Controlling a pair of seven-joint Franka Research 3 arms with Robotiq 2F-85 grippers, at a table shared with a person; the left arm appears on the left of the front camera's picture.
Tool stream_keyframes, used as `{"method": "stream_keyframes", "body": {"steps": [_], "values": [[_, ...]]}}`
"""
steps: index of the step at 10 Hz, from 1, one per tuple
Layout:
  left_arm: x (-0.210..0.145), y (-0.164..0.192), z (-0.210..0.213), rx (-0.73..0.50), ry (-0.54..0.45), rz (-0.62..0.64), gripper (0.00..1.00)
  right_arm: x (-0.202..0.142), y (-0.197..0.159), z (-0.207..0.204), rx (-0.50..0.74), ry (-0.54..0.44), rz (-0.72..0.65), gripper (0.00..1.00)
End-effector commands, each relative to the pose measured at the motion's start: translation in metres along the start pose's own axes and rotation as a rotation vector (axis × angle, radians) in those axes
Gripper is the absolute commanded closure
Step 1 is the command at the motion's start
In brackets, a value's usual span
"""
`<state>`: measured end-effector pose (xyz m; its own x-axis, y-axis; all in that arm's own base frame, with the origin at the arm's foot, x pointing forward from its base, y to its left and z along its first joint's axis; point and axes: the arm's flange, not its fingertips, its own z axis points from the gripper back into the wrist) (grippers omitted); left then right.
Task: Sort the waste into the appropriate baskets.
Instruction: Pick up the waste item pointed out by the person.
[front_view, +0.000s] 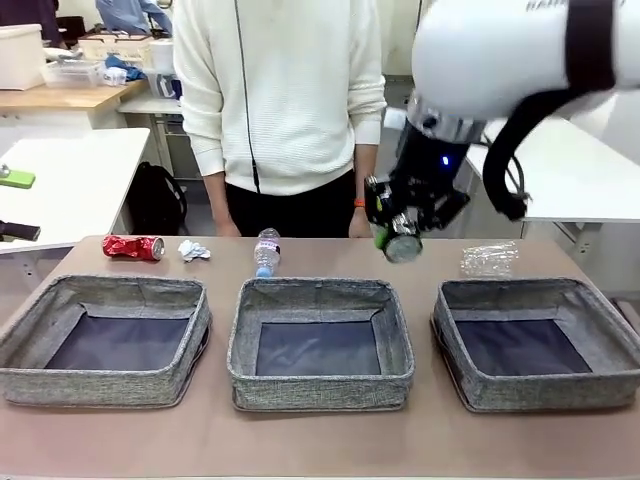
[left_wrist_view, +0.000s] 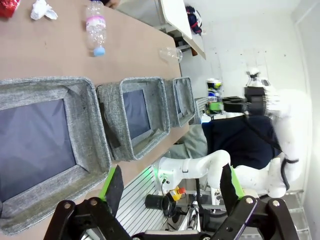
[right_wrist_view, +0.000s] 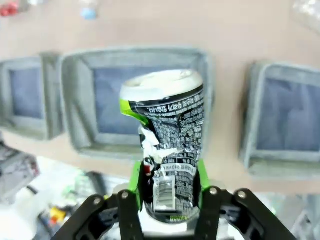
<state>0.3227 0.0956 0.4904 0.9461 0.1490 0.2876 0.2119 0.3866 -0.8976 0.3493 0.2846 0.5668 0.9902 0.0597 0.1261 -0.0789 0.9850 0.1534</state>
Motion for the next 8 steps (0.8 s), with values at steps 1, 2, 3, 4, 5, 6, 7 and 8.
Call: {"method": "stream_keyframes", "body": {"steps": [1,2,3,4,5,6,7,8], "values": [[0.000,0.000,-0.002,-0.018,-0.007,-0.022,0.00,-0.006,0.053,0.049,-0.063,0.032,0.001,0.52],[0.000,0.000,-0.002,-0.018,-0.007,-0.022,0.00,-0.011,0.071,0.071,-0.050,0.079,0.021,0.52],[0.000,0.000,-0.002,-0.018,-0.007,-0.022,0.00,-0.013,0.085,0.090,-0.021,0.095,0.016,0.52],[0.000,0.000,-0.002,-0.018,-0.007,-0.022,0.00,-0.014,0.095,0.110,-0.017,0.093,0.001,0.52],[0.000,0.000,-0.002,-0.018,-0.007,-0.022,0.00,-0.012,0.105,0.123,-0.041,0.102,-0.020,0.52],[0.000,0.000,-0.002,-0.018,-0.007,-0.022,0.00,-0.013,0.114,0.134,-0.043,0.102,-0.043,0.52],[0.000,0.000,-0.002,-0.018,-0.007,-0.022,0.00,-0.015,0.122,0.142,-0.052,0.073,-0.052,0.52],[0.000,0.000,-0.002,-0.018,-0.007,-0.022,0.00,-0.016,0.126,0.146,-0.054,0.069,-0.059,0.52]]}}
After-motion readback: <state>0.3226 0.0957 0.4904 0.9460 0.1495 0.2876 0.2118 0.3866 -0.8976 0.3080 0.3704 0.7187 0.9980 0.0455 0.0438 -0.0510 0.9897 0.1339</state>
